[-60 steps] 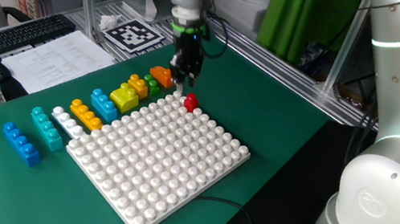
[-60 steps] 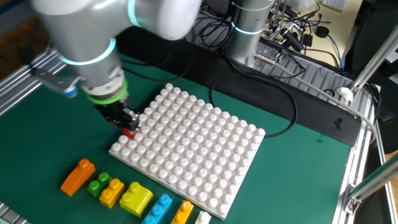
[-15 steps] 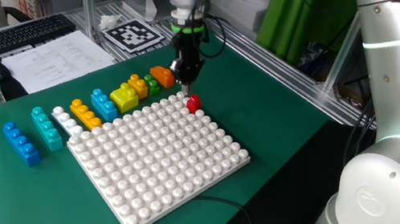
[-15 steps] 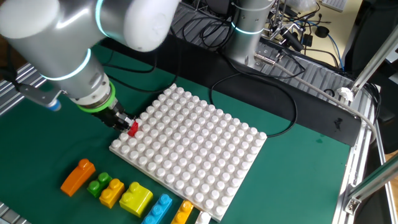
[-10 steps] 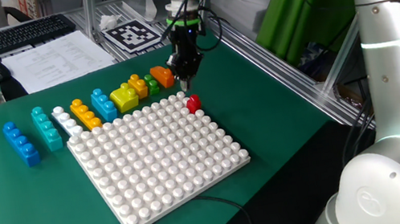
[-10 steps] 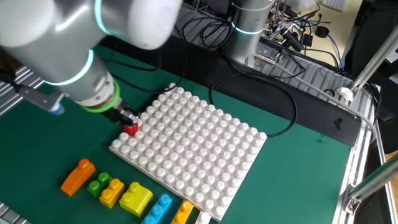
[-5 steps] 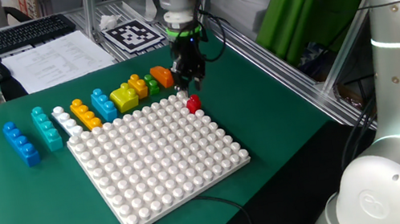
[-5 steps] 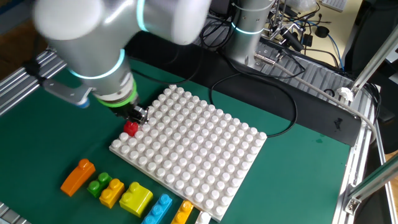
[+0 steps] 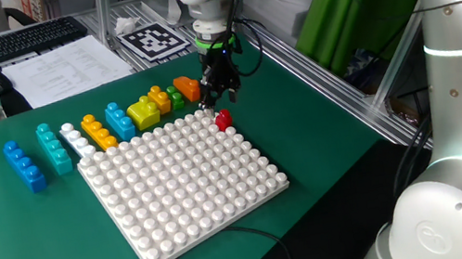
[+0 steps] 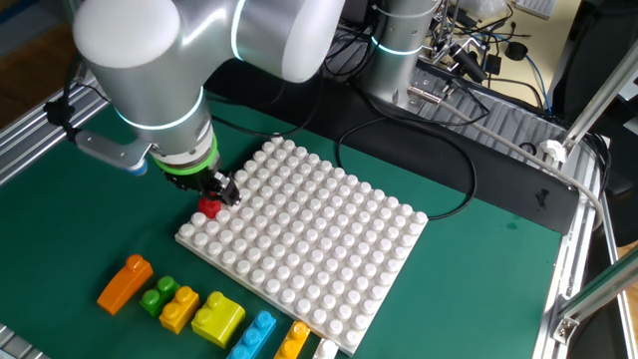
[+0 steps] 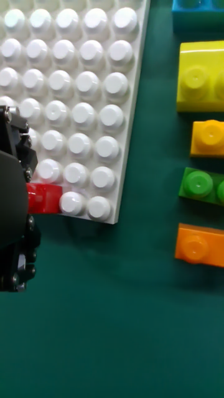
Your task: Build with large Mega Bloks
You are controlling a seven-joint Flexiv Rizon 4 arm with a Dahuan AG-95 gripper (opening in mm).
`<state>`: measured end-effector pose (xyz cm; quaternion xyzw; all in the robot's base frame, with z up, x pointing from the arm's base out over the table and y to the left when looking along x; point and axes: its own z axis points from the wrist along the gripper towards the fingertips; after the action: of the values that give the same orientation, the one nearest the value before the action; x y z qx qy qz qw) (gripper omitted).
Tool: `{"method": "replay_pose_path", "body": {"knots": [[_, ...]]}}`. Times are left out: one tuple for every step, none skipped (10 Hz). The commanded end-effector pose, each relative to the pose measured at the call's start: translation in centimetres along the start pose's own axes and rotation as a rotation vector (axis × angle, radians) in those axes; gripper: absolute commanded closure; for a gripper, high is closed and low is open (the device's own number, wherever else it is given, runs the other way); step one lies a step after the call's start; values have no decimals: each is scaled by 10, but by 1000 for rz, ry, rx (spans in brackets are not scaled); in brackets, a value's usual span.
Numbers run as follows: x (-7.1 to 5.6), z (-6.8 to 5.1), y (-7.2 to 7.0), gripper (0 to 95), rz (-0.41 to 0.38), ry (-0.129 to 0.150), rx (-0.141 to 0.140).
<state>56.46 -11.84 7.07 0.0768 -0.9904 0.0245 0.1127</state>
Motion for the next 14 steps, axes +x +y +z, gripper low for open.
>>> {"method": "replay_pose_path", "body": {"knots": [[-5,6,-2,190,-12,-8,5],[-7,11,-3,190,-17,-19,7],[-8,12,-3,380,-20,-22,7],[-8,13,-3,380,-27,-23,5],[-9,13,-3,570,-31,-22,5],[-9,13,-3,570,-32,-22,4],[-9,13,-3,570,-34,-24,5],[-9,13,-3,760,-37,-24,6],[-9,13,-3,760,-40,-24,6],[-9,13,-3,760,-40,-25,8],[-9,14,-3,760,-41,-31,13],[-9,14,-3,760,-42,-34,13],[-9,14,-3,760,-47,-41,14],[-9,14,-3,760,-54,-53,16]]}}
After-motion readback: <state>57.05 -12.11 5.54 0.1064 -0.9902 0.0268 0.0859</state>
